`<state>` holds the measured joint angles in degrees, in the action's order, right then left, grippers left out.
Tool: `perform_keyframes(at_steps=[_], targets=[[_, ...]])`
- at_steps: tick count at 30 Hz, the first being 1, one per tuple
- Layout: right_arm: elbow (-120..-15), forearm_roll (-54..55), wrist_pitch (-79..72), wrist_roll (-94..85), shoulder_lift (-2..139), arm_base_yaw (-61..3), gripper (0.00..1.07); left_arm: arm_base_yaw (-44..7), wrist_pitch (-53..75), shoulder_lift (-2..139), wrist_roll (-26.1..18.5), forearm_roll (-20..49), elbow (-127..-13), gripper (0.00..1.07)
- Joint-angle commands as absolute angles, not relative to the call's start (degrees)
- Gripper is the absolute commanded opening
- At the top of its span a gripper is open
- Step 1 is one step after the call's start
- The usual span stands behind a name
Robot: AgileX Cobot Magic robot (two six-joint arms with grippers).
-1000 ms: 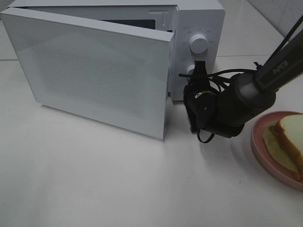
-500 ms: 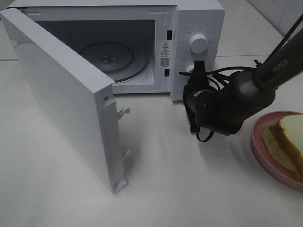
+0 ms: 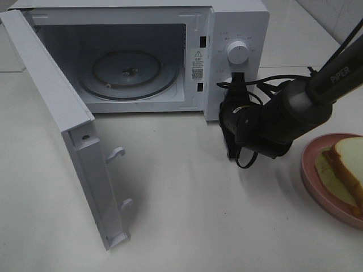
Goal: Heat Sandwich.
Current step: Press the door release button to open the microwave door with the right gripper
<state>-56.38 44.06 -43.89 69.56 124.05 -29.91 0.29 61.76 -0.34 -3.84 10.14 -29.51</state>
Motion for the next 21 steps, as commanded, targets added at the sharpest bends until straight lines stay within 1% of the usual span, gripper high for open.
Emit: perform_keyframes(at_steps=[1, 4, 9, 12, 15, 21], targets=[[-60.96, 39.13, -55.46, 68.7, 122.67, -27.67, 0.05, 0.0, 61.48, -1.2, -3.55, 10.49, -29.45, 0.98], [-60.33, 38.16, -54.66, 69.16, 122.38, -27.73, 0.05, 0.0, 61.48, -1.2, -3.55, 10.49, -29.45, 0.98], [-56.04, 38.04, -52.6, 70.53, 120.21, -28.3, 0.05, 0.0, 61.48, -1.2, -3.55, 10.49, -29.45, 0.98], [-53.51, 36.78, -48.76, 73.17, 118.72, -29.05, 0.05, 0.0, 61.48, -1.2, -3.55, 10.49, -29.45, 0.98], [-51.85, 35.81, -48.01, 74.83, 117.97, -29.05, 0.05, 0.0, 61.48, -1.2, -3.55, 10.49, -29.45, 0.98], [-48.93, 34.43, -43.89, 74.54, 114.94, -29.05, 0.05, 0.0, 61.48, -1.2, -3.55, 10.49, -29.45, 0.98]])
